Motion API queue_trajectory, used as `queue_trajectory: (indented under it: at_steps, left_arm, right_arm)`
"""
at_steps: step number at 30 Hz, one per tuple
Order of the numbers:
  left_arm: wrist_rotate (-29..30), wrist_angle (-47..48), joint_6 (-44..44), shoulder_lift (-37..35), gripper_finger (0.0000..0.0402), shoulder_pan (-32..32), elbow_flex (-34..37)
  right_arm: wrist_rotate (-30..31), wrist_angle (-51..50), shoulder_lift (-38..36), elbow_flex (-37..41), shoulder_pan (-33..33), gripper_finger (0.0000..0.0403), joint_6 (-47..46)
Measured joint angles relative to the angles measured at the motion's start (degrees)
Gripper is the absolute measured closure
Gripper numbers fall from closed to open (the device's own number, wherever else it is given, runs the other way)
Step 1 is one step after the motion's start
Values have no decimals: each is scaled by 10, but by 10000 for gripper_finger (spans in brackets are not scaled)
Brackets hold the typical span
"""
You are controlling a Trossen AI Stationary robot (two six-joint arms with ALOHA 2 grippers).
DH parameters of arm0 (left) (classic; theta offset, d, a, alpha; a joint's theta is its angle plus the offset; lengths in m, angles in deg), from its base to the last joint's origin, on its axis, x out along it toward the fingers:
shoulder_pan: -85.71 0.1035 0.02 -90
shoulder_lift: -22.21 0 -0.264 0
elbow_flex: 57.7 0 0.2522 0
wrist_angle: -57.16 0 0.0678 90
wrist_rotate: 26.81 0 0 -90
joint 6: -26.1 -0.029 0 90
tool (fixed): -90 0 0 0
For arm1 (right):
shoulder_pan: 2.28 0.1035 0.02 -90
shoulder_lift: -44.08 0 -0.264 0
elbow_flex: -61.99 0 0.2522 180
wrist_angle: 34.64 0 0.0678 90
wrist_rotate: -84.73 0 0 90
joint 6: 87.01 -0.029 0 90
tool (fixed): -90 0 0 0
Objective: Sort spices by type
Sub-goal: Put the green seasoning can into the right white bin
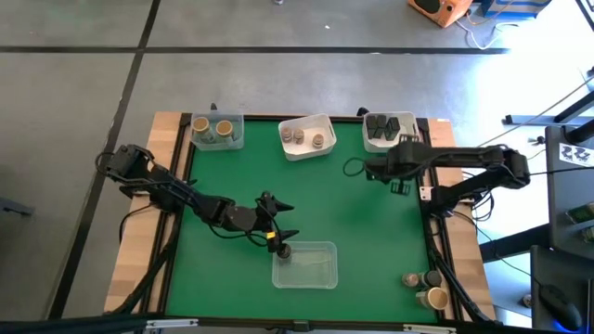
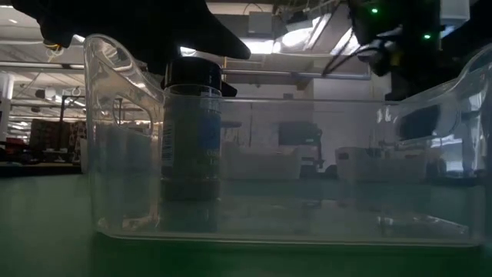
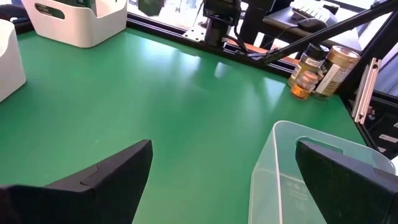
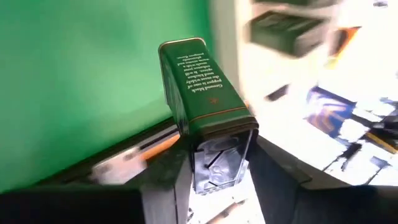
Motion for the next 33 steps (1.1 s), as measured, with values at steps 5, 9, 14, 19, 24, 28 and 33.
queue_trajectory:
  at_steps: [5, 9, 14, 19, 24, 28, 33]
  left_arm:
    - [0, 0, 1, 0, 23, 0, 0]
    - [0, 0, 2, 0, 23, 0, 0]
    - [0, -1, 2, 0, 23, 0, 0]
    - [0, -1, 2, 0, 23, 0, 0]
    - [0, -2, 2, 0, 23, 0, 0]
    - [0, -2, -2, 0, 23, 0, 0]
    - [0, -2, -2, 0, 23, 0, 0]
  right_arm:
    - [42, 38, 0, -32, -70, 269, 56]
    - [58, 102, 3, -30, -130, 270, 125]
    - [67, 186, 26, -30, -185, 267, 183]
    - [67, 219, 64, -30, -235, 267, 223]
    - [51, 252, 96, -29, -267, 266, 239]
    - [12, 286, 115, -29, -278, 265, 266]
    - [1, 300, 142, -29, -278, 265, 280]
